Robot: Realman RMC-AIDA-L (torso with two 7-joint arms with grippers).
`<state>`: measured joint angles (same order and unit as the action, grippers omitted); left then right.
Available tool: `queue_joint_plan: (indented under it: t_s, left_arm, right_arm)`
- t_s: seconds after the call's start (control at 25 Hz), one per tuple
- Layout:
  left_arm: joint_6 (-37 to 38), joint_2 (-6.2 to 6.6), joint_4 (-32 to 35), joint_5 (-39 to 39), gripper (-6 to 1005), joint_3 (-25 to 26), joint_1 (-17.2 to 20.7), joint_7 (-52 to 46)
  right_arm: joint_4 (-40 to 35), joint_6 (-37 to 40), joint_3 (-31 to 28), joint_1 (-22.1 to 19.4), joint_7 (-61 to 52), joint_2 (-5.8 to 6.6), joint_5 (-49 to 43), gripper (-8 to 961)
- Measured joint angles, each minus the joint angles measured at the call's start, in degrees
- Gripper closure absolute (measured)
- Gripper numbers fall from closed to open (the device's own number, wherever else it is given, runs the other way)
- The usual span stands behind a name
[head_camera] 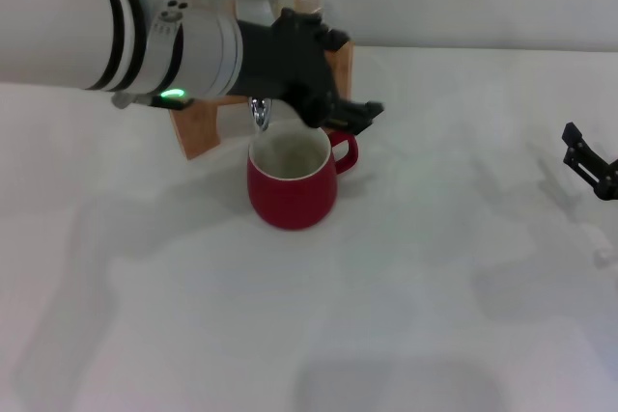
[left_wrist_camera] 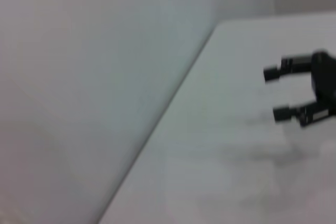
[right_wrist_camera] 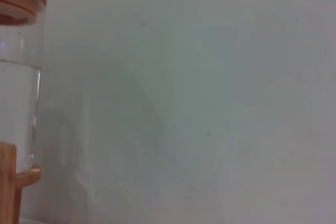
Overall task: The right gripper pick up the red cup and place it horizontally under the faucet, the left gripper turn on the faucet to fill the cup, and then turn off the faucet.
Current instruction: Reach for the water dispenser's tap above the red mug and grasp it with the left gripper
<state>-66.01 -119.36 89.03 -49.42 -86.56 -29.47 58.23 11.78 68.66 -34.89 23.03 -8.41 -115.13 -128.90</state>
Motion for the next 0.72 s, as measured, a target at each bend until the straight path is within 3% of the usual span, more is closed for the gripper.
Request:
queue_joint_plan:
  t_s: [0.16,0.52,0.72]
  left_arm:
    - [2.6,-0.14,-0.1,-2.6,113,-0.2,1.9,1.5]
    - [10.4,-0.22,3.8,-7.6,113,-4.0,11.7,3.4]
    - [11.3,-0.29,4.9,-9.0,114,-4.8,14.6,3.3]
  right_arm:
    - [0.0,0.0,0.0,-0.1,0.0,0.0,0.1,91]
    - [0.0,0.1,0.0,-0.3,0.0,0.0,0.1,91]
    - [0.0,0.1,0.1,-0.2,0.0,-0.07,-0.2,91]
